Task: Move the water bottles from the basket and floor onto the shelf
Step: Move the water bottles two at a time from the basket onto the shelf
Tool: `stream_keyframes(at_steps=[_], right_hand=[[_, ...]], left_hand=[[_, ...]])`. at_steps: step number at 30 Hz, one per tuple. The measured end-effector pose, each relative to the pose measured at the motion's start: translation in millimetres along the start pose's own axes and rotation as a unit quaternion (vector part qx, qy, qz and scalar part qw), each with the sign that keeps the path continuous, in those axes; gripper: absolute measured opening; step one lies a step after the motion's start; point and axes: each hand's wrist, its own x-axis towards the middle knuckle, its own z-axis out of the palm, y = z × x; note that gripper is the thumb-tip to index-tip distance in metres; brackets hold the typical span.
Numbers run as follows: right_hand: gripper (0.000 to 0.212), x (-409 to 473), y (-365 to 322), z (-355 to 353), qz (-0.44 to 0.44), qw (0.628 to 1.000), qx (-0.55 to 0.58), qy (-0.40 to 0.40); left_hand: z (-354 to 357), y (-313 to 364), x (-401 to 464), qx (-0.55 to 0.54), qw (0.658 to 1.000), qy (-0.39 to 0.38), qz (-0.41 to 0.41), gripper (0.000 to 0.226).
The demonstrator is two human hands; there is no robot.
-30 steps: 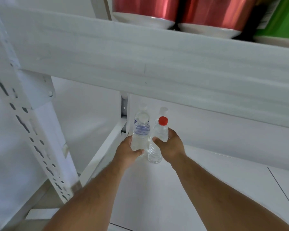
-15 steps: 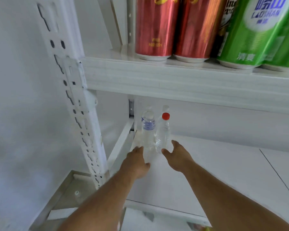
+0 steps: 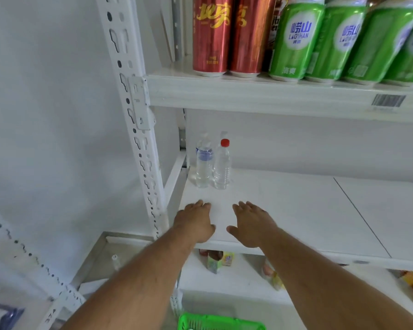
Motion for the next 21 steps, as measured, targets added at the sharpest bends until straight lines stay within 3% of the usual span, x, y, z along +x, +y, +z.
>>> stream_keyframes(at_steps=[8, 11, 15, 21], right_hand=[[0.074, -106, 23, 41, -0.023, 0.998, 0.056, -0.002], [0.074, -148, 38, 76, -0.027, 0.998, 0.046, -0.033], [0.069, -192, 55, 124, 0.009, 0.993, 0.089, -0.074], [0.070, -223, 66, 184, 0.053, 0.980, 0.129, -0.142]], left_hand=[[38, 56, -88, -0.007, 1.000, -0.006, -0.027, 0.067], [79, 78, -122, -0.015, 0.999, -0.032, -0.019, 0.062], [136, 94, -158, -0.014, 0.995, -0.095, -0.025, 0.073], [206, 85, -180, -0.057, 0.984, -0.158, -0.059, 0.073]])
